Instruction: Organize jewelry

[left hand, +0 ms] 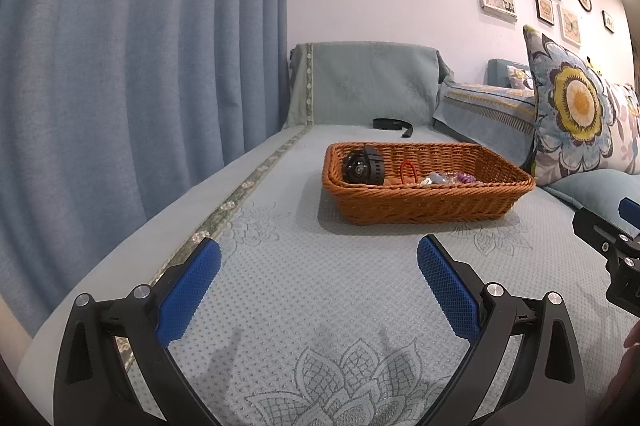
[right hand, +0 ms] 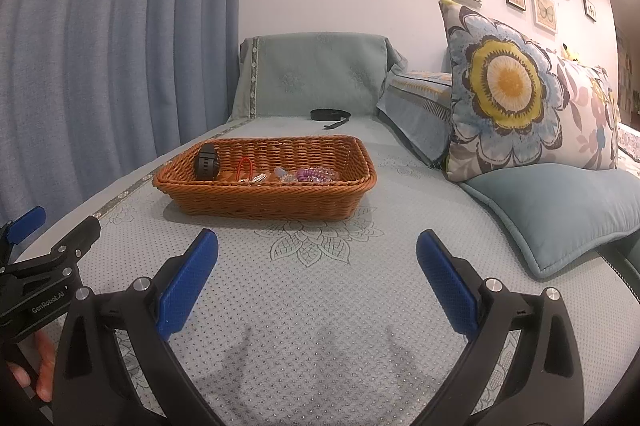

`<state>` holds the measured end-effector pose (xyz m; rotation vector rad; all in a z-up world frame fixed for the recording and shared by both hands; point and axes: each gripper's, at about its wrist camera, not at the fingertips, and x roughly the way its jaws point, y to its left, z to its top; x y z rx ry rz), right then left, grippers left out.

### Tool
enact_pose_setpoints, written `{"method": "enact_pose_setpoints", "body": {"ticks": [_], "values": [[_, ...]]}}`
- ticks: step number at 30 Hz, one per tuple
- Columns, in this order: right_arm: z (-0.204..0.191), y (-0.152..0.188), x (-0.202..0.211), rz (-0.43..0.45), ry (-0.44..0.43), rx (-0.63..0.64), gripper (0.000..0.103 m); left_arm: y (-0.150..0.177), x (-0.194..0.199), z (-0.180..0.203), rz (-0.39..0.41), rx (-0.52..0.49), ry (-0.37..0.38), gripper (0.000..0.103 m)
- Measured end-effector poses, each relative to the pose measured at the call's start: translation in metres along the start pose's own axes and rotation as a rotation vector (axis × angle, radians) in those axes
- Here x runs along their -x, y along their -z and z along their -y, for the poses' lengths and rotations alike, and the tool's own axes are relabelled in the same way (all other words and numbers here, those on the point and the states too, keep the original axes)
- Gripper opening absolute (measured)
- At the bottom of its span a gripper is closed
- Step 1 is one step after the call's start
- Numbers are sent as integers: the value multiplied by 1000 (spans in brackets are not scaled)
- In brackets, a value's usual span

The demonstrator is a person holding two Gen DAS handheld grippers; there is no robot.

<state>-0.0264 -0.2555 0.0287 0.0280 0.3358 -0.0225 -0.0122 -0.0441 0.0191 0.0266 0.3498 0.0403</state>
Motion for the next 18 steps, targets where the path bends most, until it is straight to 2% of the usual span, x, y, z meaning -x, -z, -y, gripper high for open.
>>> {"method": "enact_pose_setpoints", "body": {"ticks": [18], "values": [[2,1,-1,-2,-4,7,95,0,-3,-3,-14,17,5,95]]}}
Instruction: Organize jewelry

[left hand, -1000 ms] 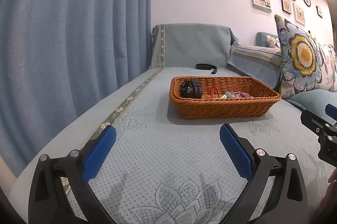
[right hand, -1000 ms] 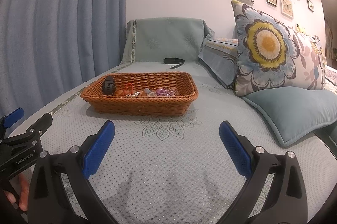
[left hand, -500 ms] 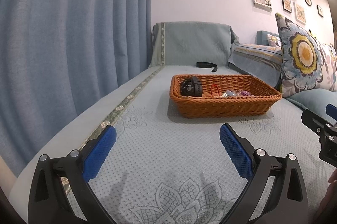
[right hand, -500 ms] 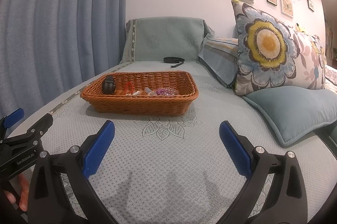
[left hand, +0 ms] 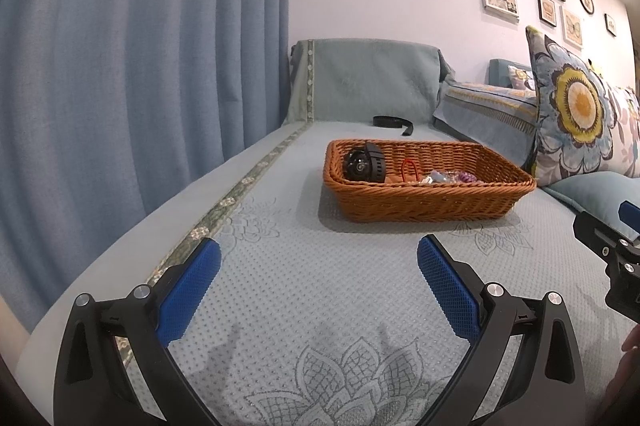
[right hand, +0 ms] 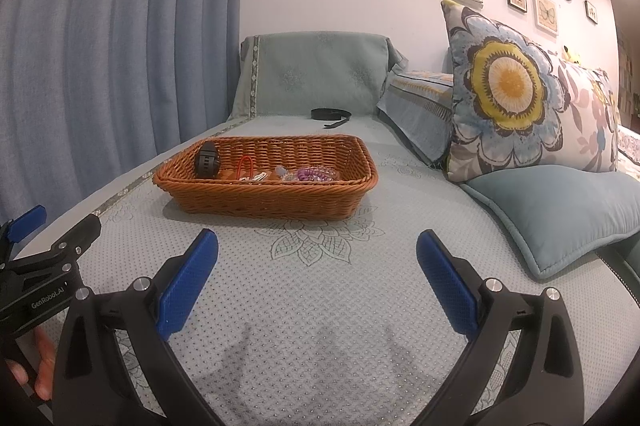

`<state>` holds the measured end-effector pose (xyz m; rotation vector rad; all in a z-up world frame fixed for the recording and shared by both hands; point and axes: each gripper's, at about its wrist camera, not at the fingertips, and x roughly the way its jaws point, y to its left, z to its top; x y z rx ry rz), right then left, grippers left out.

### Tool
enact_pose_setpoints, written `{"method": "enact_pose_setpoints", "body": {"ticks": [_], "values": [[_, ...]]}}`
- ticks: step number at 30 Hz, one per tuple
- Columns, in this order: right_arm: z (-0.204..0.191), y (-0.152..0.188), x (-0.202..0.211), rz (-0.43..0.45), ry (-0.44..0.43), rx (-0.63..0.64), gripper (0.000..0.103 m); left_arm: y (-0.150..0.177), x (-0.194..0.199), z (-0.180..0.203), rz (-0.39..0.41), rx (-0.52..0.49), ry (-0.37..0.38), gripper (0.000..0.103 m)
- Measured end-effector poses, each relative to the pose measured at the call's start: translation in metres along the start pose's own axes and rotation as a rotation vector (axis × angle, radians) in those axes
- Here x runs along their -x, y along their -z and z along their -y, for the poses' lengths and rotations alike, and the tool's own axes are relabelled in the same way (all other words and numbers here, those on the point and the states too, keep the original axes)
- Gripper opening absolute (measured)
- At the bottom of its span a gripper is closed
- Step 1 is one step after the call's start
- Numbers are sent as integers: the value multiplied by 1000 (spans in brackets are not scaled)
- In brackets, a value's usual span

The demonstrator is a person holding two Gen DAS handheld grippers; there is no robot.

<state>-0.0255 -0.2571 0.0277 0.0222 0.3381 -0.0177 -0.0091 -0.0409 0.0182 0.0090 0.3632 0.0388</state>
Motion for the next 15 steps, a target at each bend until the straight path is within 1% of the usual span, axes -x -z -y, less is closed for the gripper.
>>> {"method": "enact_pose_setpoints", "body": {"ticks": [15], "values": [[-1,1,-1,-7,-2,10,95,-1,0,0,-3,-2,1,95]]}}
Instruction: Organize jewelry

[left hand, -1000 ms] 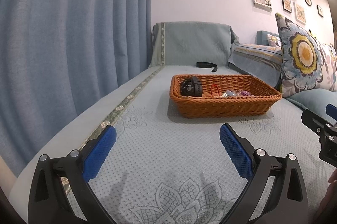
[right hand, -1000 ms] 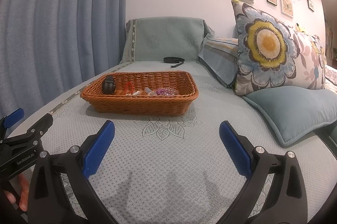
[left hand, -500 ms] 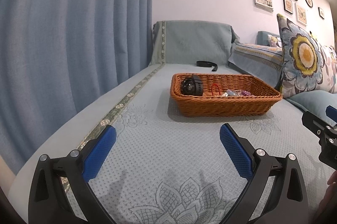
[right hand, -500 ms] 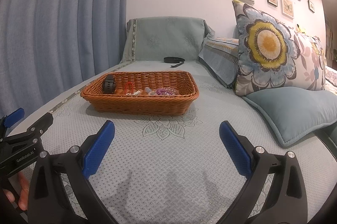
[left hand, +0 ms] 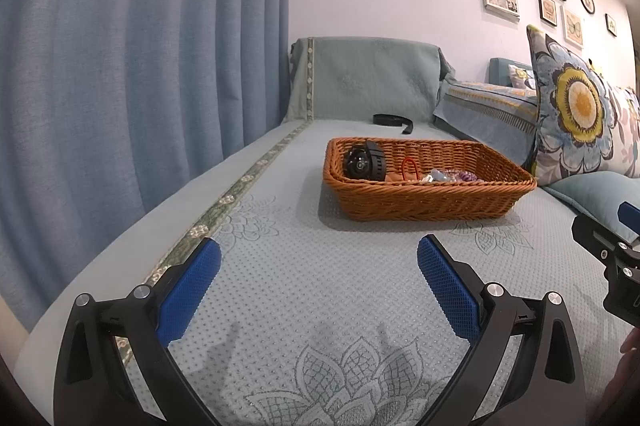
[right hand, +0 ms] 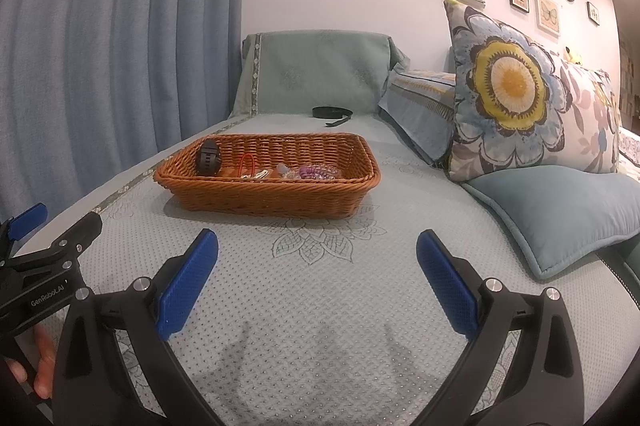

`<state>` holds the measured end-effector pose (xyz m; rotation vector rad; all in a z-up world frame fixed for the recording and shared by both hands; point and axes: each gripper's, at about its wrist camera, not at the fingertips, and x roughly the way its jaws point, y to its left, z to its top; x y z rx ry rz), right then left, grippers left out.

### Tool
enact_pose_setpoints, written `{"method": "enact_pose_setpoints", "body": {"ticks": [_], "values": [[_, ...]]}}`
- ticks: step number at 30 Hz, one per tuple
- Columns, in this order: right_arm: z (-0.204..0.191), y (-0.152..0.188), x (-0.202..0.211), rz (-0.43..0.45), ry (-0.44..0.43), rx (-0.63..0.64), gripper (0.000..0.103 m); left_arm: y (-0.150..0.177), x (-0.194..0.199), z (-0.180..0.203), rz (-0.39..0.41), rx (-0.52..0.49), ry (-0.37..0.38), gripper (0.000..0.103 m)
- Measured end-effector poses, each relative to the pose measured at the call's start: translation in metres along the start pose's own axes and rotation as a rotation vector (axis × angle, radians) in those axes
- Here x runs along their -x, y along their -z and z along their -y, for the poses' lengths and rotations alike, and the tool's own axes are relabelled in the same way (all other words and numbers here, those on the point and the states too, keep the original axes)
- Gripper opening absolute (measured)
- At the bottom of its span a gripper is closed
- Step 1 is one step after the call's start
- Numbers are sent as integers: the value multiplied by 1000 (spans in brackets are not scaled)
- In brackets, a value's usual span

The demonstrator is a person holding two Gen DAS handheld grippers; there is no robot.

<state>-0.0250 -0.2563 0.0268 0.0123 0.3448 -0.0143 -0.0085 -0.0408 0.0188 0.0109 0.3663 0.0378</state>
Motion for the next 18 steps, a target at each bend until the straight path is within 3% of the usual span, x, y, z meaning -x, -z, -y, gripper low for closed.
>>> {"method": "enact_pose_setpoints", "body": {"ticks": [18], "values": [[1,0,1,3,-1,0,95,0,-1,0,1,-2,0,95]]}}
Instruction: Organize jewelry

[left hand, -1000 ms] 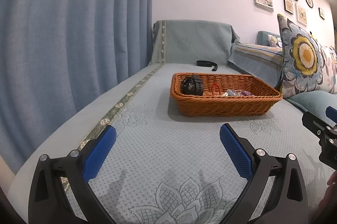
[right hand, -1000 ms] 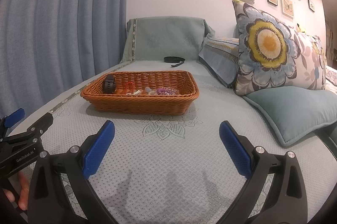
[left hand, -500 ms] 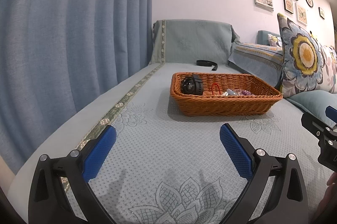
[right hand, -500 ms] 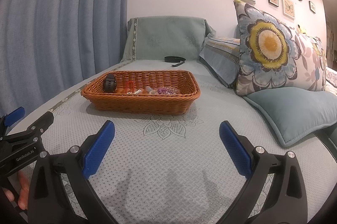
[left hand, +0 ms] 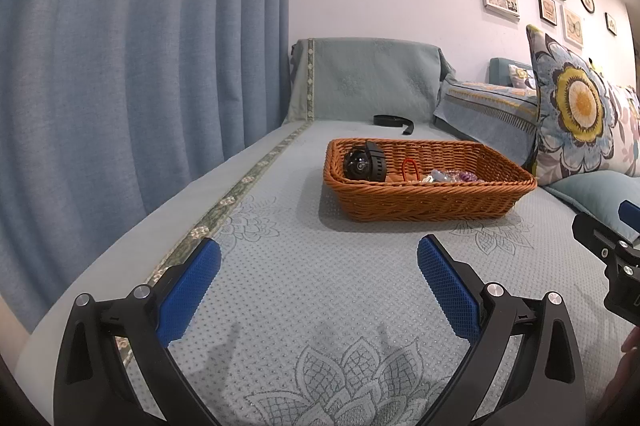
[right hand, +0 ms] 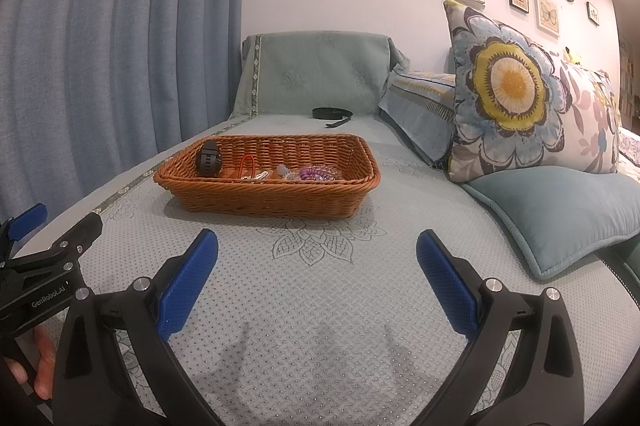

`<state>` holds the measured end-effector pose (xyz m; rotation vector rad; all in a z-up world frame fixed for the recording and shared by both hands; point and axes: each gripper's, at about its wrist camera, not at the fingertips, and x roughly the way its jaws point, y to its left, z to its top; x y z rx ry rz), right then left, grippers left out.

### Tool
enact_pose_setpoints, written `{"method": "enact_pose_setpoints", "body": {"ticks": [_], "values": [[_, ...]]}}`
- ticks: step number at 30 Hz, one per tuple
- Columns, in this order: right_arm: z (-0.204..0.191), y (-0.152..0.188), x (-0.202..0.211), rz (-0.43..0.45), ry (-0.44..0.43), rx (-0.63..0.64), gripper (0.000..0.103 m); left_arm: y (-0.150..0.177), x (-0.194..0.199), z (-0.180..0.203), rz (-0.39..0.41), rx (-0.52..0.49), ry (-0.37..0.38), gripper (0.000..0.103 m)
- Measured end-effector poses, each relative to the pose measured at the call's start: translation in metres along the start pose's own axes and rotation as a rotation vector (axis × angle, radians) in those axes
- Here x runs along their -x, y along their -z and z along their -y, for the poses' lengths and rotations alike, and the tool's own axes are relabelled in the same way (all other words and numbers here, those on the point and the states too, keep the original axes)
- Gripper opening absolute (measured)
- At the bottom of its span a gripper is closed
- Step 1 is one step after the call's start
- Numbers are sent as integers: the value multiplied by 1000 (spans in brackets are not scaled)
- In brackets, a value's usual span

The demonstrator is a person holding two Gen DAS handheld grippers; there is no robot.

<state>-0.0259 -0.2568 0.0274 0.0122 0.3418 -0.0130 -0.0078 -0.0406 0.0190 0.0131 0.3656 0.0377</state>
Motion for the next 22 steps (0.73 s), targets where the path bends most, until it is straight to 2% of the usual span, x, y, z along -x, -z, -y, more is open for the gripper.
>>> {"method": "enact_pose_setpoints", "body": {"ticks": [22], "values": [[-1,0,-1,-2,1,5,95,0,-2,-2,1,-8,-6,95]]}}
